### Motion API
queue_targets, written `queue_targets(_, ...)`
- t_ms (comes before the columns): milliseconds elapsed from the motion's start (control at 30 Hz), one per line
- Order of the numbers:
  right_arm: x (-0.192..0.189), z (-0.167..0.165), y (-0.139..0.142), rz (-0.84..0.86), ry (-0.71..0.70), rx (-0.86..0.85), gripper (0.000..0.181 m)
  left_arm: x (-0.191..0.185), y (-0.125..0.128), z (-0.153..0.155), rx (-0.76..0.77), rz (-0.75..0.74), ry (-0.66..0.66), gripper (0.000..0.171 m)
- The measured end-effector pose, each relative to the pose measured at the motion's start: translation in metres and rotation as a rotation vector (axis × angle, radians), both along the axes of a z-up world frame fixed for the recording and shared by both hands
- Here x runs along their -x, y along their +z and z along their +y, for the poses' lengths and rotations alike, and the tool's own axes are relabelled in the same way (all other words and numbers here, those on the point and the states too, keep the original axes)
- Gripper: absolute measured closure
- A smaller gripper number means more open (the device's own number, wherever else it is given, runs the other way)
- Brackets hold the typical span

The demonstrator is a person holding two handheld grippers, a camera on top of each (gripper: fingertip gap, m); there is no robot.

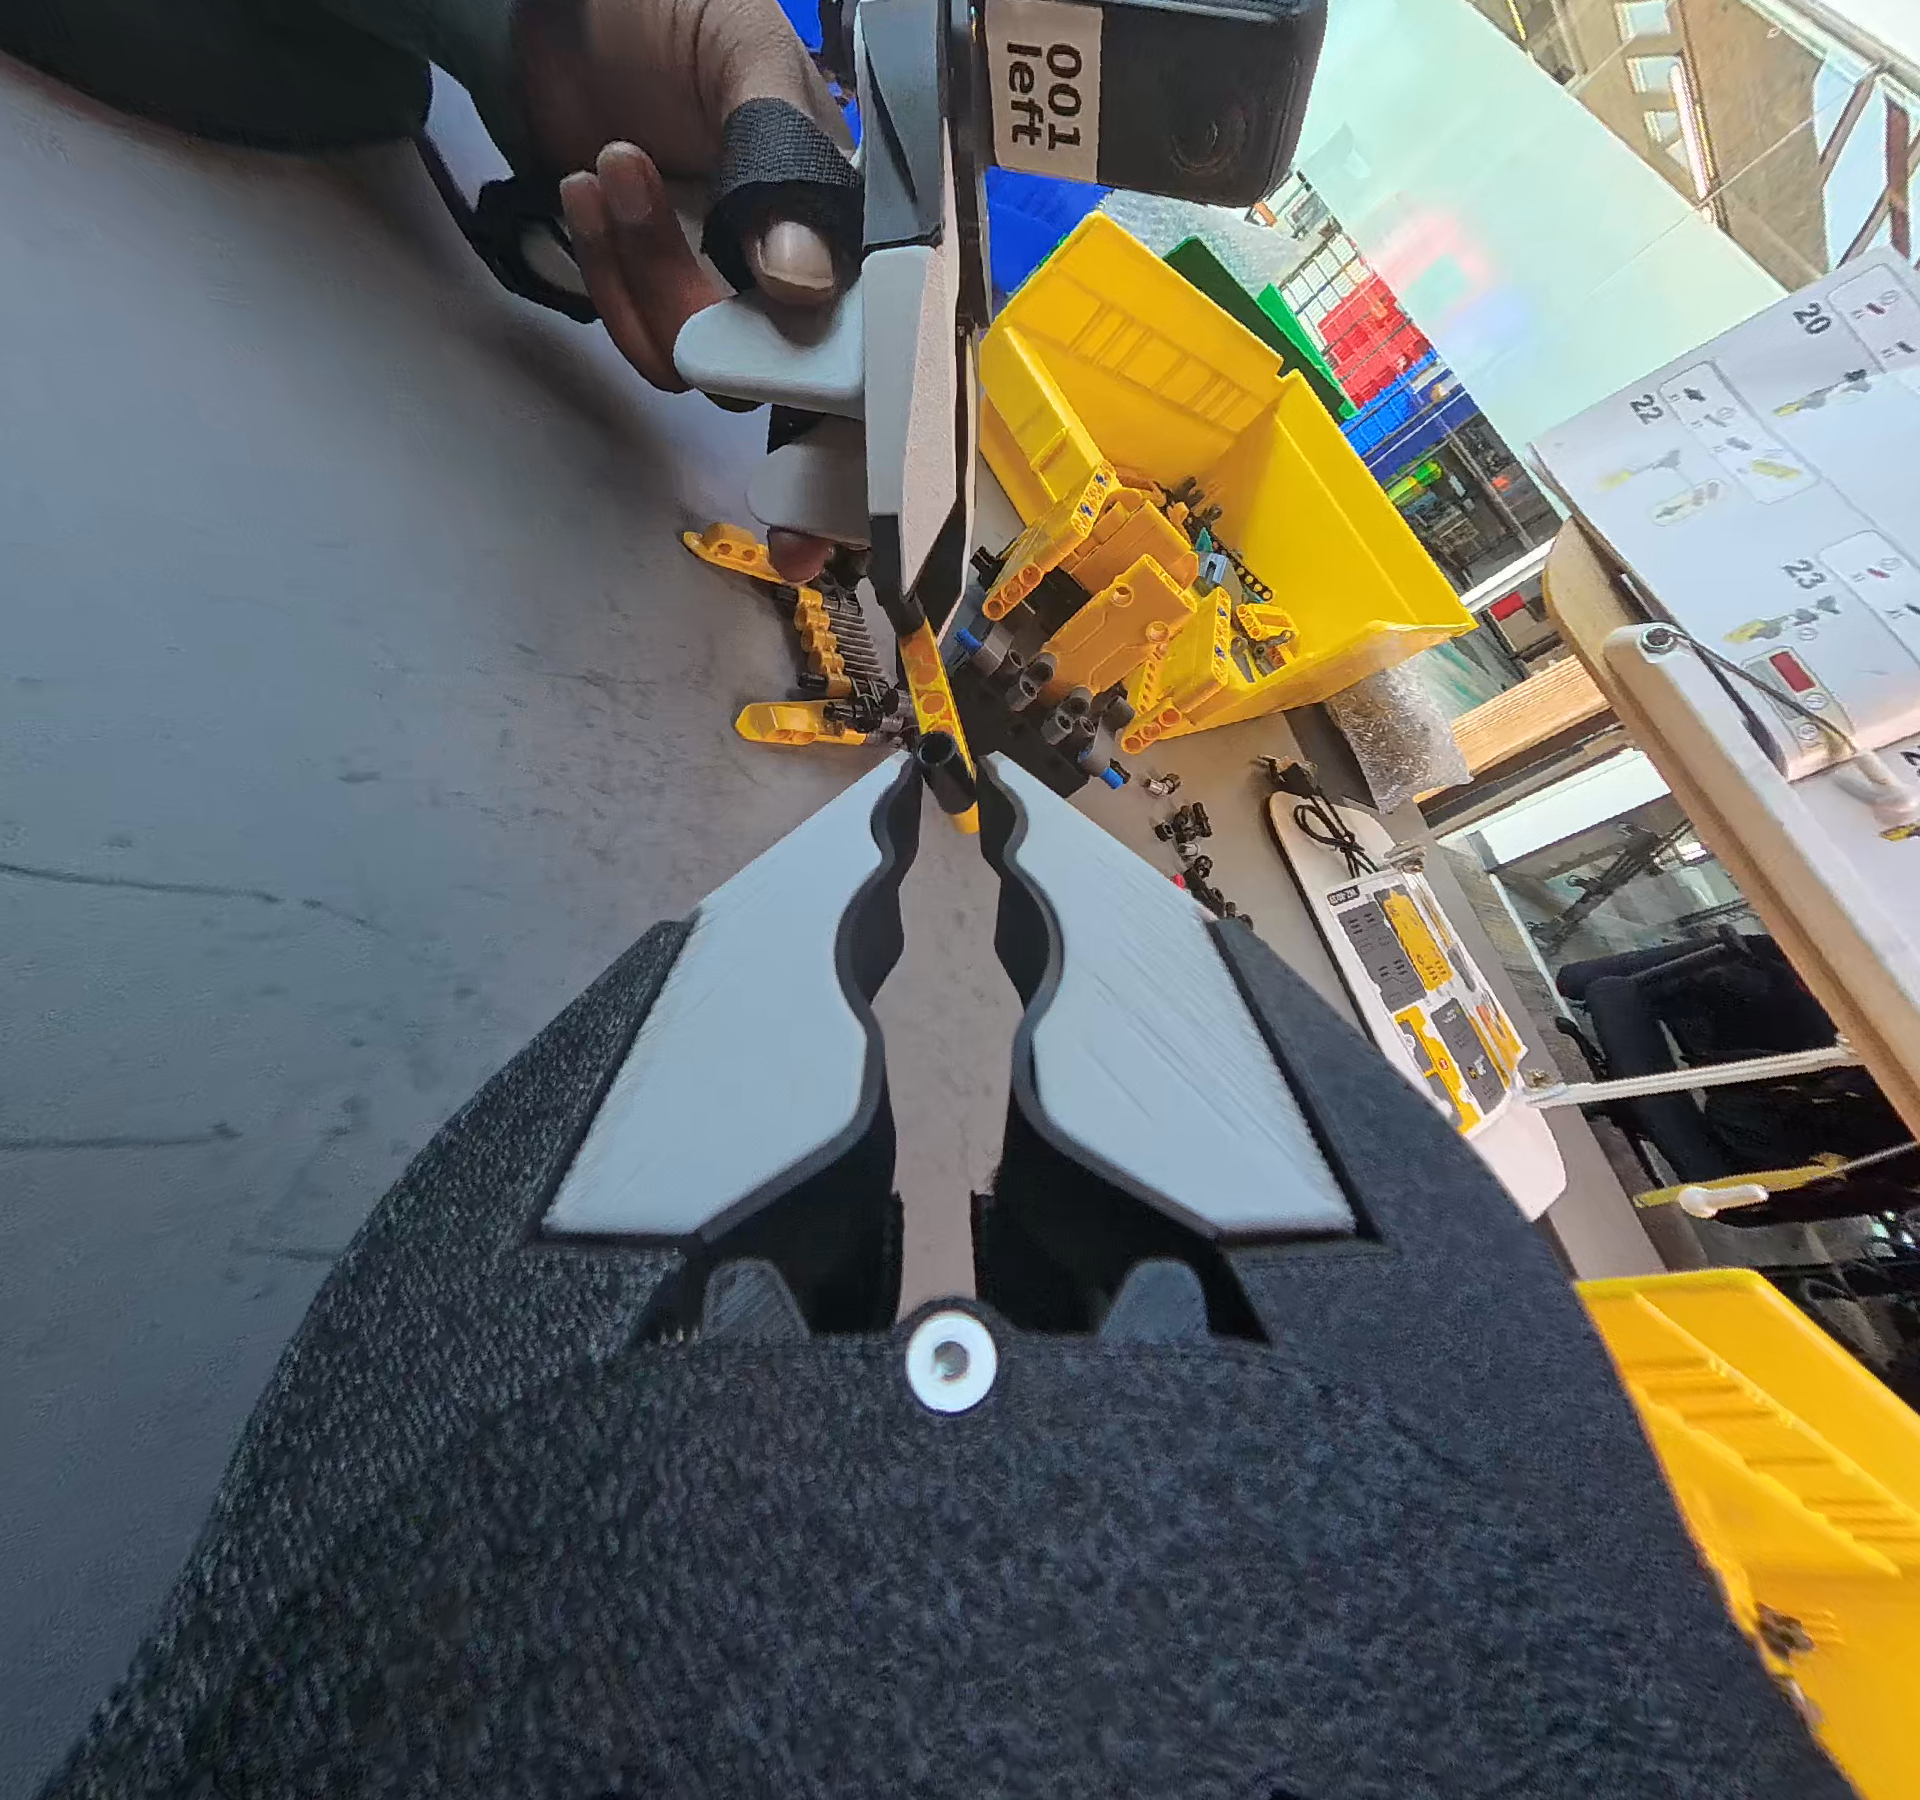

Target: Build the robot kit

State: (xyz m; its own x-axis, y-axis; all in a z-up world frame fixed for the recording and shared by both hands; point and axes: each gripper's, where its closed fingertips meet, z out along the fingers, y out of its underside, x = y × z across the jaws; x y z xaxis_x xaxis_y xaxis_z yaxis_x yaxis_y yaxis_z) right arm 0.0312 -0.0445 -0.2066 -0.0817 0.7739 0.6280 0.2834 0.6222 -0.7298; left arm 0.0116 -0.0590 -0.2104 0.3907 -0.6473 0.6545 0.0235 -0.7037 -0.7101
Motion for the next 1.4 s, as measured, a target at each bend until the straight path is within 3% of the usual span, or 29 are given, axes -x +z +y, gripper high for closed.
queue_targets(267, -0.002, -0.008, 0.012, 0.046, 0.068, 0.333, 0.174, -0.006, 0.014, -0.005, -0.294, 0.119, -0.024, 0.145)
queue_targets(467, -0.002, -0.012, 0.021, 0.066, 0.11, 0.568, 0.174, -0.008, 0.025, -0.006, -0.463, 0.187, -0.001, 0.161)
queue_targets(600, 0.0, -0.009, 0.019, 0.06, 0.089, 0.596, 0.173, -0.005, 0.024, -0.001, -0.464, 0.217, 0.029, 0.164)
queue_targets(800, 0.0, 0.016, 0.013, 0.059, -0.065, 0.456, 0.166, 0.015, 0.009, 0.02, -0.481, 0.399, 0.163, 0.165)
queue_targets(1000, 0.007, 0.004, 0.016, 0.045, -0.034, 0.523, 0.165, 0.025, -0.002, 0.033, -0.591, 0.622, 0.25, 0.165)
queue_targets(1400, 0.029, 0.004, 0.025, 0.044, -0.136, 0.776, 0.166, 0.018, 0.008, 0.034, -0.958, 0.981, 0.291, 0.165)
